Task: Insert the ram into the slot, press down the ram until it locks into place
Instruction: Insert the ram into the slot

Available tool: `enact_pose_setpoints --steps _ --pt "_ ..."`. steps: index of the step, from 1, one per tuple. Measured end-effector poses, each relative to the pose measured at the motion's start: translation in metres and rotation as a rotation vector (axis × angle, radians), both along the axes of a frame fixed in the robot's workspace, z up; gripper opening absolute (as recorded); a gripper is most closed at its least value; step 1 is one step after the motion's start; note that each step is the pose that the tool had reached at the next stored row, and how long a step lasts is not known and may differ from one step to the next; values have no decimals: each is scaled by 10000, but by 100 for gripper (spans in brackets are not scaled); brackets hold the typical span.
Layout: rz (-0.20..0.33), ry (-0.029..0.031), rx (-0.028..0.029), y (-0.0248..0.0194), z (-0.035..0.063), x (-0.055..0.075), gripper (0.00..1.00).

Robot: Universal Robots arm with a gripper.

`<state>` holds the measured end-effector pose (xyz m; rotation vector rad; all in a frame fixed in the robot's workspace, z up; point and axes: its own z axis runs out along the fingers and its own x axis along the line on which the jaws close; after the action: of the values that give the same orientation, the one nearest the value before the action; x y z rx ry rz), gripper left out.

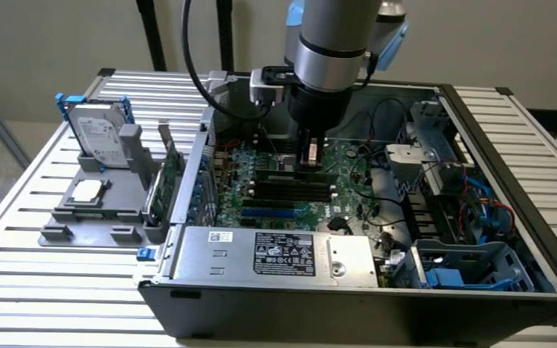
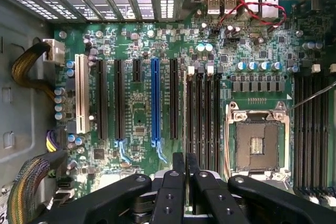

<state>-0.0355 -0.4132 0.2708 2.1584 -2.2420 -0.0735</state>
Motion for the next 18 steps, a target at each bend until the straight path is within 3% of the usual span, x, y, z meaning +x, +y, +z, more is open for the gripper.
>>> enact_pose_setpoints --steps 18 --pt "80 1 -1 78 -311 0 13"
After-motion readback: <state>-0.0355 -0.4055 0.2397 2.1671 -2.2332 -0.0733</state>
